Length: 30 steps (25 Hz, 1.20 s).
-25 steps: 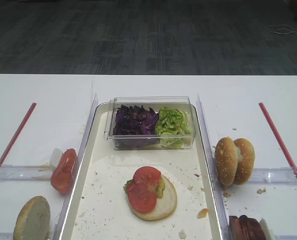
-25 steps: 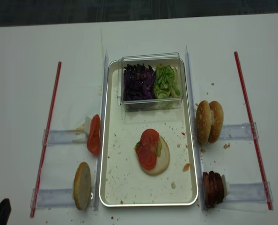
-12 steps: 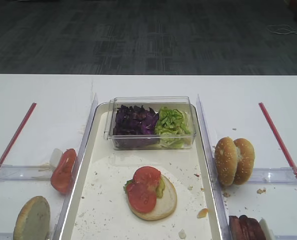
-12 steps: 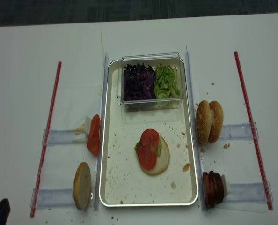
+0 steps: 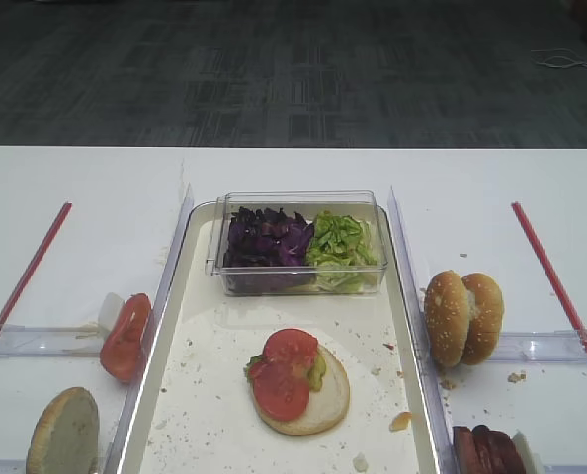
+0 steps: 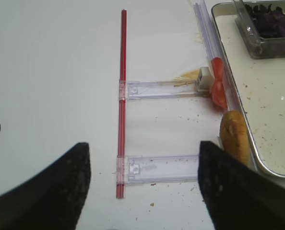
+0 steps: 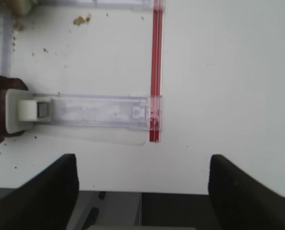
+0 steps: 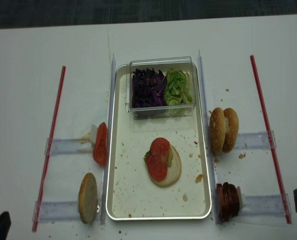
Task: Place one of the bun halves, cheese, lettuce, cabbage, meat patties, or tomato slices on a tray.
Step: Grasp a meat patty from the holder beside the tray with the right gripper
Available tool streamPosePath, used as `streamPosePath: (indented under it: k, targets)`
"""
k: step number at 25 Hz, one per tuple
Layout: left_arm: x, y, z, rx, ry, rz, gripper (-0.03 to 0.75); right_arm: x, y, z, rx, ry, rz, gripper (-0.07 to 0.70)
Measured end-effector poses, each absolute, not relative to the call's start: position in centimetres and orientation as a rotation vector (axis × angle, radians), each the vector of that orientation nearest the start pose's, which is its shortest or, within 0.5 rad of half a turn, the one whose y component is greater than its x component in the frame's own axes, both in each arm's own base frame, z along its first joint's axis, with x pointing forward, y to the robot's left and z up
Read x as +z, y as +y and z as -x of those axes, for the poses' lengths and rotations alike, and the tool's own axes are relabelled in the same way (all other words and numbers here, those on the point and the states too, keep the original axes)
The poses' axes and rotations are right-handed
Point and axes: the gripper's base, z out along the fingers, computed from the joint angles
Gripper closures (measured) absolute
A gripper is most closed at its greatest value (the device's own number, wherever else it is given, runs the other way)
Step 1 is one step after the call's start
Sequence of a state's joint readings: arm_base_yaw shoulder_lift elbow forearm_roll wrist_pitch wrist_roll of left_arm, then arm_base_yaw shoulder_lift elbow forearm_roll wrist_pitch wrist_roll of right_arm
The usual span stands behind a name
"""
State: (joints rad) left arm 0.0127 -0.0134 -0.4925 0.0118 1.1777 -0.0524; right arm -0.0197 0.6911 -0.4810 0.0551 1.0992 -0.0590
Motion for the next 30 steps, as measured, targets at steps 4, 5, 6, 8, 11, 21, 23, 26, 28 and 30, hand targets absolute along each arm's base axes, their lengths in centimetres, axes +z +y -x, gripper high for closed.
streamPosePath:
  k: [4,5,6,8,11,21,23,26,28,30]
  targets:
    - [26.6,0.1,1.1,-0.009,2.154,0.072,0.242,22.2,0.2,-10.9,0.064,2.943,0.027,0.041]
    - [26.6,0.1,1.1,-0.009,2.154,0.072,0.242,21.8,0.2,-11.2,0.066,2.975,0.026,0.041]
    - [26.6,0.1,1.1,-0.009,2.154,0.072,0.242,21.6,0.2,-11.5,0.070,2.994,0.021,0.041]
    - [26.6,0.1,1.1,-0.009,2.154,0.072,0.242,21.1,0.2,-11.9,0.072,3.032,0.020,0.041]
    - [26.6,0.1,1.1,-0.009,2.154,0.072,0.242,21.0,0.2,-12.0,0.074,3.036,0.019,0.041]
    - [26.6,0.1,1.1,-0.009,2.154,0.072,0.242,21.0,0.2,-12.0,0.074,3.037,0.010,0.041]
    - [26.6,0.1,1.1,-0.009,2.154,0.072,0.242,21.0,0.3,-12.0,0.079,3.034,-0.008,0.041]
    - [26.6,0.1,1.1,-0.009,2.154,0.072,0.242,21.0,0.4,-12.0,0.107,3.033,-0.028,0.041]
    - [26.6,0.1,1.1,-0.009,2.154,0.072,0.242,21.0,0.5,-12.1,0.127,3.030,-0.034,0.041]
    - [26.6,0.1,1.1,-0.009,2.154,0.072,0.242,21.1,0.6,-12.1,0.146,3.022,-0.048,0.041]
